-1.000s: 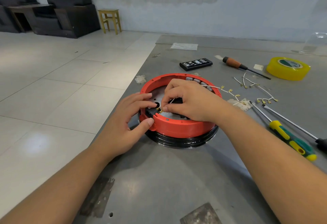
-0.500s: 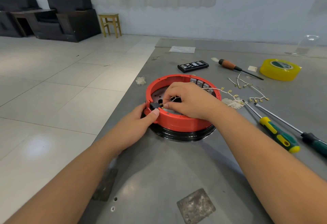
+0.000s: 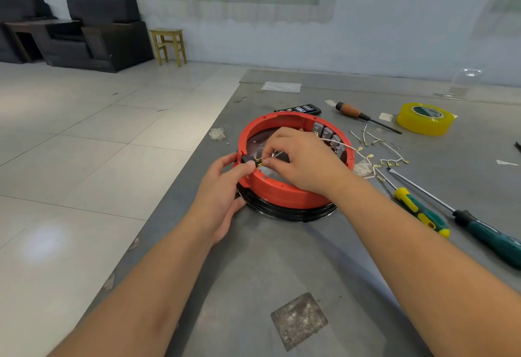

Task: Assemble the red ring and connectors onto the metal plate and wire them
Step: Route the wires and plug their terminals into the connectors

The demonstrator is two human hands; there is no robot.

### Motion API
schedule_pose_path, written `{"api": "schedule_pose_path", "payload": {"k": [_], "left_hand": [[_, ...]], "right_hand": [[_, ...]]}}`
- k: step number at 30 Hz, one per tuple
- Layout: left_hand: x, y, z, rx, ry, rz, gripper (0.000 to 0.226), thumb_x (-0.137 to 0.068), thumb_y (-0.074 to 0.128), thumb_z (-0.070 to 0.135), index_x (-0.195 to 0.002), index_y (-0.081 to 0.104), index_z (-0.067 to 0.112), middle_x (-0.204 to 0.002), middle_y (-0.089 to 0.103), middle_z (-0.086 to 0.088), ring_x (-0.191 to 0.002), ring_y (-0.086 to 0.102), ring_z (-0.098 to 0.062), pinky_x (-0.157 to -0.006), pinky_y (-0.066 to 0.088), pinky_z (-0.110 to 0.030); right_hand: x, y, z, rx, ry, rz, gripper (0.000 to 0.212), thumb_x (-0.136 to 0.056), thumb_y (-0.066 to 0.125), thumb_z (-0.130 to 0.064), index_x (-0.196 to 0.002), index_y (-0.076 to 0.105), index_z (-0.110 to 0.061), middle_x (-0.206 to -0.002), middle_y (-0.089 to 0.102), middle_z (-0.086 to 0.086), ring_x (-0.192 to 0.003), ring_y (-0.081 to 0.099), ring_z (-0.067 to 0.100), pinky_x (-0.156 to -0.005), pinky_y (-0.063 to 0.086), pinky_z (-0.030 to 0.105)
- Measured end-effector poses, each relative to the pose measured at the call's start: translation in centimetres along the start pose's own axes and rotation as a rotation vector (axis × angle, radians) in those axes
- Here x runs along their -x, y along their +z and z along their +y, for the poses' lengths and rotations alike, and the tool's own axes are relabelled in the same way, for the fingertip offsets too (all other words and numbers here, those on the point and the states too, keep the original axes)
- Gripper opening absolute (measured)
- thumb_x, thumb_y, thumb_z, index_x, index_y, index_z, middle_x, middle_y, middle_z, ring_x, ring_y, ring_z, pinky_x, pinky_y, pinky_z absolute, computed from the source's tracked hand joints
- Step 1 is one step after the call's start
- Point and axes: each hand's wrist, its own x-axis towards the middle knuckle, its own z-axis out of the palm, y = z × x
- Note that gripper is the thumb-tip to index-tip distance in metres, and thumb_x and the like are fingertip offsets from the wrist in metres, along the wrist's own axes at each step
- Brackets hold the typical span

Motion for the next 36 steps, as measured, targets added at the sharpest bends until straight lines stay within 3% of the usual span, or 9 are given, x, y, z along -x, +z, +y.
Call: {"api": "schedule_pose_path", "payload": {"k": [3,8,12,19,28,36], "left_hand": [[-0.3,-0.1,-0.6,-0.001,0.078,0.008,0.035,-0.097,0.069,0.014,-0.129,0.064,0.026,-0.084,0.074,0.000,-0.076,0.070,-0.015,-0.074,0.061,-0.034],[-1.1,-0.4,-1.2,-0.057,0.212,0.002,0.037,-0.095,0.068,0.017,-0.130,0.063,0.031,-0.092,0.074,0.002,-0.084,0.070,-0.014,-0.078,0.060,-0.031],[-1.3,-0.7,-1.4,-0.081,0.235,-0.004,0.044,-0.083,0.069,0.031,-0.126,0.065,0.038,-0.091,0.074,0.008,-0.086,0.070,-0.010,-0.081,0.060,-0.031],[-1.4,-0.7,-1.6,-0.092,0.260,0.001,0.043,-0.083,0.070,0.034,-0.125,0.066,0.042,-0.096,0.073,0.004,-0.095,0.069,-0.015,-0.103,0.055,-0.052],[-1.4,-0.8,-1.7,-0.087,0.266,-0.003,0.042,-0.083,0.070,0.035,-0.125,0.067,0.041,-0.092,0.073,0.007,-0.094,0.069,-0.014,-0.103,0.054,-0.052],[-1.7,-0.9,-2.0,-0.083,0.270,0.009,0.049,-0.083,0.070,0.037,-0.131,0.065,0.038,-0.095,0.074,0.008,-0.097,0.071,-0.015,-0.101,0.057,-0.050]], "right_hand": [[0.3,-0.3,-0.1,0.178,-0.037,0.106,0.010,-0.091,0.071,-0.045,-0.092,0.077,-0.037,-0.115,0.058,-0.015,-0.120,0.046,0.019,-0.102,0.027,0.047],[-0.1,-1.5,0.1,0.235,-0.211,0.110,0.013,-0.093,0.072,-0.030,-0.096,0.081,-0.020,-0.100,0.063,0.006,-0.090,0.060,0.030,-0.077,0.047,0.041],[-0.2,-1.5,-0.1,0.318,-0.317,0.065,0.017,-0.098,0.063,-0.022,-0.100,0.077,-0.013,-0.097,0.067,0.009,-0.084,0.067,0.035,-0.069,0.051,0.042],[-0.1,-1.3,-0.3,0.416,-0.377,0.103,0.017,-0.098,0.063,-0.022,-0.092,0.076,-0.012,-0.087,0.069,0.007,-0.070,0.066,0.030,-0.055,0.044,0.035],[-0.2,-1.3,-0.8,0.454,-0.361,0.044,0.033,-0.108,0.043,-0.030,-0.106,0.072,-0.016,-0.100,0.067,0.004,-0.080,0.066,0.028,-0.063,0.053,0.044],[-0.2,-1.2,-0.8,0.496,-0.365,0.007,0.041,-0.111,0.031,-0.033,-0.113,0.069,-0.021,-0.108,0.065,0.000,-0.089,0.064,0.023,-0.069,0.049,0.037]]}}
